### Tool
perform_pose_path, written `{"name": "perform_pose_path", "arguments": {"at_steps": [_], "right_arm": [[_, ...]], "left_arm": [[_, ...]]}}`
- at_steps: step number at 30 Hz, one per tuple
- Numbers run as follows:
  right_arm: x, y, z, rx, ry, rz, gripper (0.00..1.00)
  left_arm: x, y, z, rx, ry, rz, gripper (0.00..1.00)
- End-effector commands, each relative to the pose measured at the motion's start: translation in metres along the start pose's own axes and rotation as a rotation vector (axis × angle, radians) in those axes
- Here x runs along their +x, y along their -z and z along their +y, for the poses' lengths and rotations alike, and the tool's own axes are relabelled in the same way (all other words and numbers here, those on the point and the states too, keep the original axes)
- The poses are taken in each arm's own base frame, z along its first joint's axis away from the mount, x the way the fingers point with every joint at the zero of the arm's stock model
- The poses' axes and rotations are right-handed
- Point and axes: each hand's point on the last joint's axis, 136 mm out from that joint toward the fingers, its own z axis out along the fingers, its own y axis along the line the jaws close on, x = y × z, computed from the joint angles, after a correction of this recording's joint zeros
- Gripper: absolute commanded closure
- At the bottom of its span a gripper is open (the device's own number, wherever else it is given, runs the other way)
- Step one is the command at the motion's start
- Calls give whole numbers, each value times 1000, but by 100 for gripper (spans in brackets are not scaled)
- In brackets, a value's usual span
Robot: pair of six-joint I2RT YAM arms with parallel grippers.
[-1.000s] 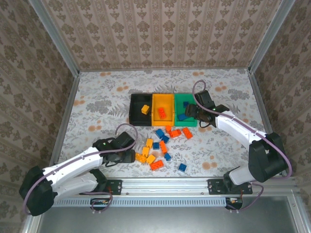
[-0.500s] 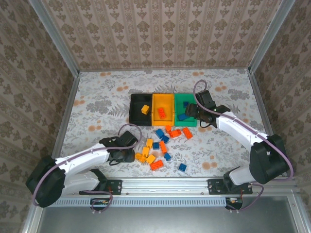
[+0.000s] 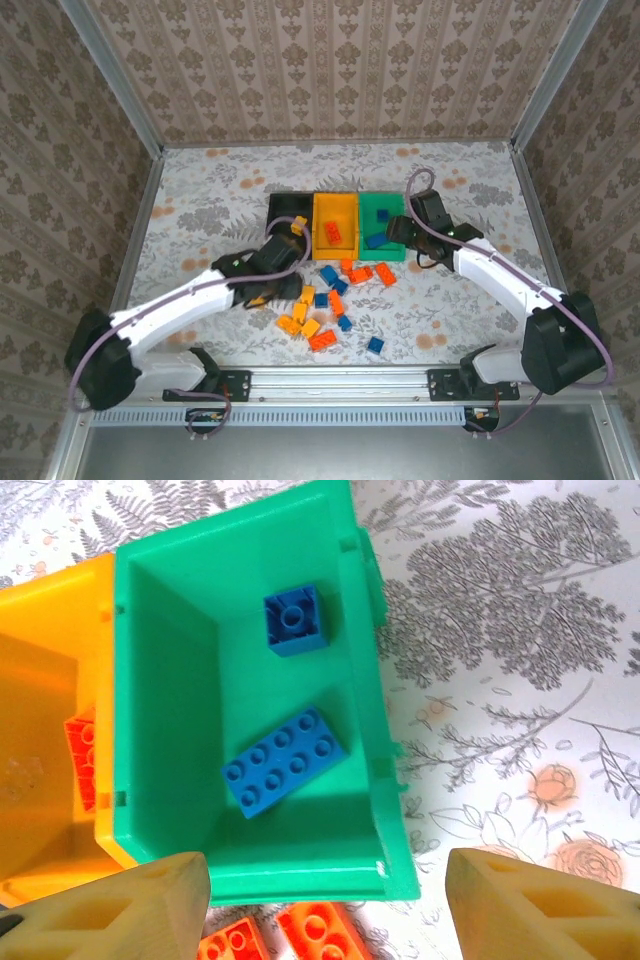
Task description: Sort the legos into containers by color
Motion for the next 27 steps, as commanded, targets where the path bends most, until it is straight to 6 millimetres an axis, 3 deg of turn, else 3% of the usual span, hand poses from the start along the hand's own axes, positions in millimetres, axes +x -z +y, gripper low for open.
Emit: {"name": "perform_pose_path", "arguments": {"at_steps": [1,7,11,14,20,23,27], "right_arm": [[10,0,-15,31,-27,13,34],[21,2,-26,52,-27,29,34],[25,5,-33,62,-32,33,34],[26,8,-37,65,-37,26,34],[28,12,-43,68,-53,14,34],[29,14,-44,67,-56,15,33],[27,18,-45,67,-59,6,31]], "left_arm": [[-56,-9,-52,84,-102,-94,75],[-138,-37,-119,142,-188,-178,75],[-176,-56,-147,165,-213,-197,75],[-192,-74,-157,174,-216,-182,75],[-199,-105,-175,213,-205,-127,70],[-204,-110,-182,234,-192,-119,58],[-214,-102,-192,270,-172,-142,39]]}}
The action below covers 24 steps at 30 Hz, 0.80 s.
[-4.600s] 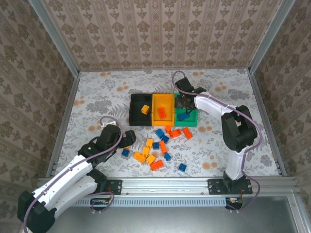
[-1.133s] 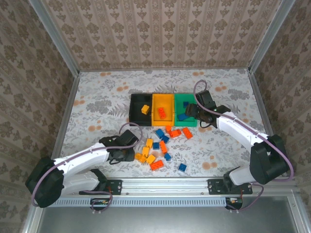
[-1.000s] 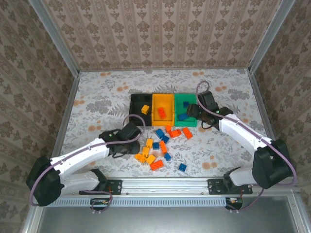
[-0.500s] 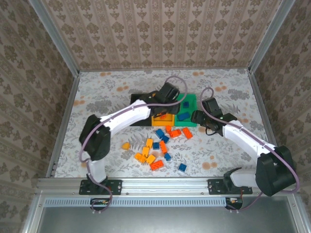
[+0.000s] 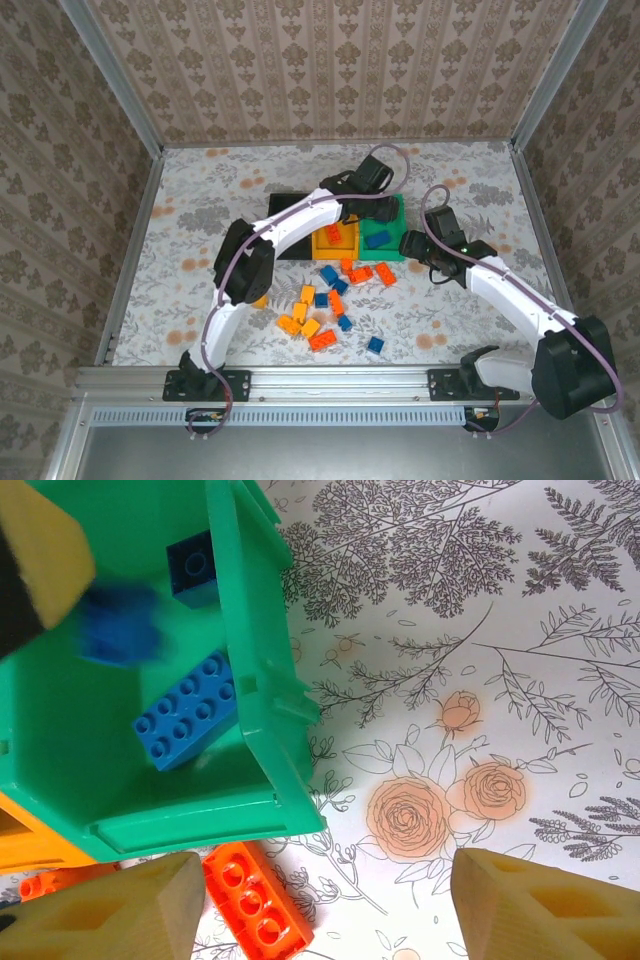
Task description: Sort the legos into containers by color
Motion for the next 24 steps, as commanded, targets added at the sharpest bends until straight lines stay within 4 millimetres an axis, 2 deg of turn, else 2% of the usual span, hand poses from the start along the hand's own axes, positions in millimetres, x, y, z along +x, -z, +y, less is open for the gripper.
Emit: {"name": "perform_pose_path", "arguments": {"at_steps": [1,6,8,10,11,15,21,23,24], "right_arm": [[1,7,-8,20,-12,-10,31],[4,11,-5,-2,-2,4,31],[10,11,3,-58,24,32,30],[23,12,13,-107,68,71,30],[30,12,20,-126,99,91,30],[71,13,53,-219,236,185,30],[137,12,114,-361,422,331,30],[155,12,130,-383,477,365,31],[167,5,131,-366,503,397,31]], "left_arm": [[-24,22,-16,61,17,-44,36],[-40,48,-19,88,50,-108,22],[-41,65,-16,111,74,-142,16],[-37,83,-12,122,87,-176,0],[-34,95,-8,124,93,-197,0],[-1,131,13,95,119,-228,0],[75,188,75,-74,171,-292,0],[103,201,96,-126,195,-301,0],[113,207,103,-141,205,-305,0]]}}
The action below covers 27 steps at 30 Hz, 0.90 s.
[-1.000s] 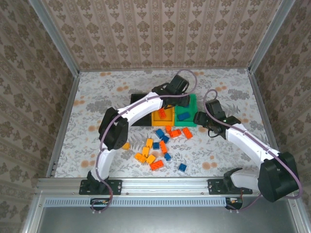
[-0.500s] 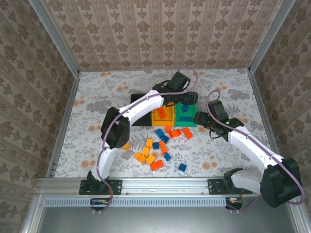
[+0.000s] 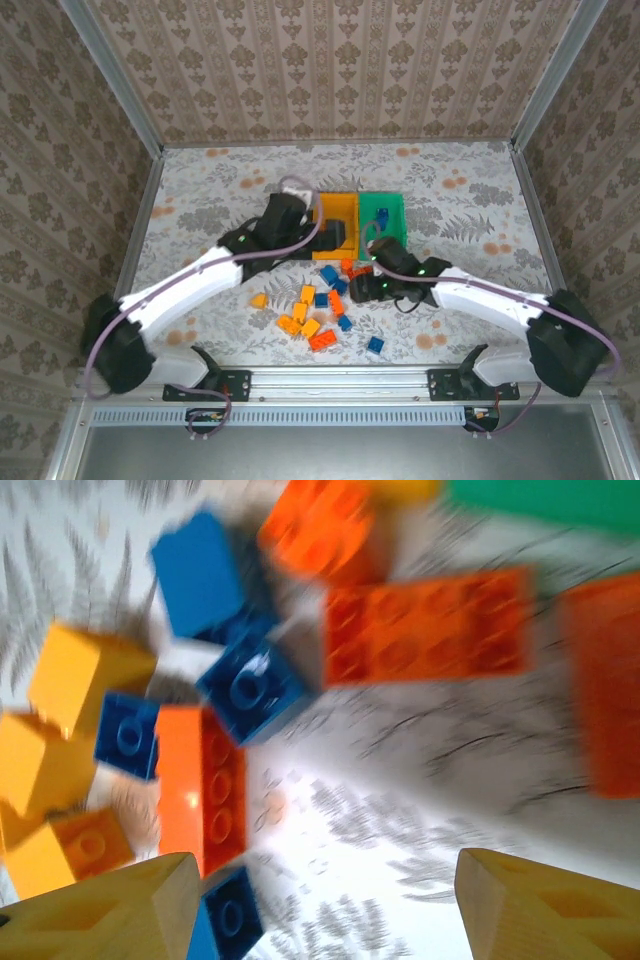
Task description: Sort the legos into containers by color
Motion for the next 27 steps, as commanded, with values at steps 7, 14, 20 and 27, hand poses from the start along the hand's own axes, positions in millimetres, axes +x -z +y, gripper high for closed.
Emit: {"name": "perform_pose_path", "arguments": {"at_steps": [7,14,20,27], "right_arm": [[16,-43,41,10,129,96,35],[9,-58,35,78,125,80,45],[9,-63,34,89,129,86,66],[5,-40,44,27,141,54,81]], "left_arm": [[61,49,89,-237,111,-46,0],[81,62,107,-260,146,-60,0],[86,63,111,-271,147,-45,0],[84,65,111,-264,142,-59,0]]}}
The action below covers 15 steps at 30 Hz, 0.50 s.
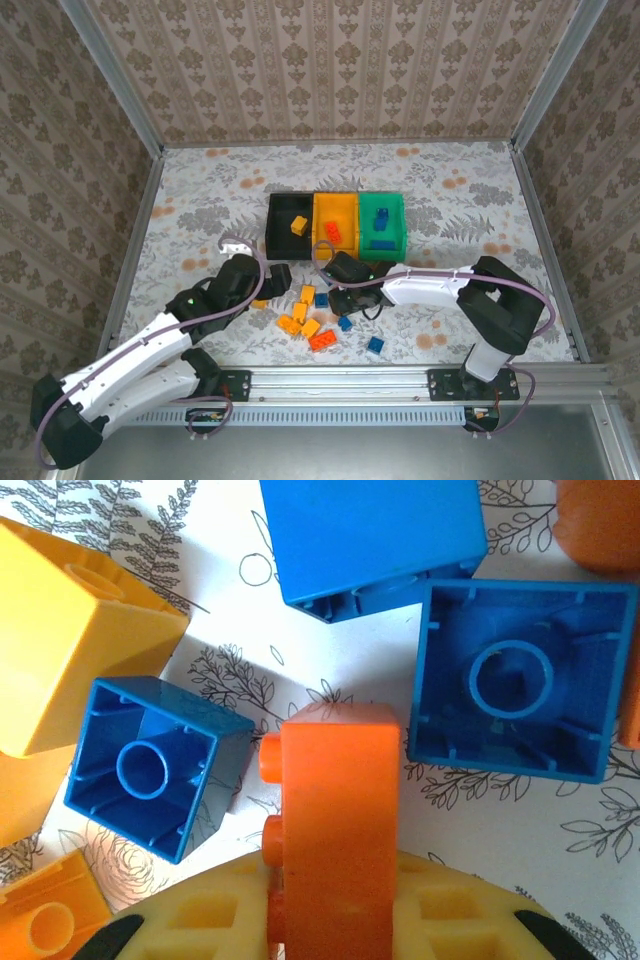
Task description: Sort the legos into containers by color
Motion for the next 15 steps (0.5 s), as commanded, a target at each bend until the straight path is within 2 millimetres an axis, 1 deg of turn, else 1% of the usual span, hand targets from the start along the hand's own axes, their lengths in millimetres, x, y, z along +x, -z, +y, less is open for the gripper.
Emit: {"name": "perform_pose_path", "arguments": {"at_steps": [1,3,5,7,9,12,15], "right_arm": [[-7,27,9,-44,19,-50,84],[-10,39,10,-60,22,-68,87],[-20,56,10,-74,19,-103,89],[-37,73,4,-82,-3,-148,89],[-60,86,-6,-75,-36,-194,89],[-98,93,-20,-61,-93,-237,88],[-132,83,-35,-30,-141,-249,87]], "left_arm": [[3,1,10,-27,6,-9,0],[3,0,11,-30,8,-10,0],[5,0,12,-28,6,-5,0],[7,0,12,-29,4,3,0],[10,-1,13,-32,5,14,0],[14,-3,15,-31,11,26,0],[17,-3,14,-25,12,42,0]]}}
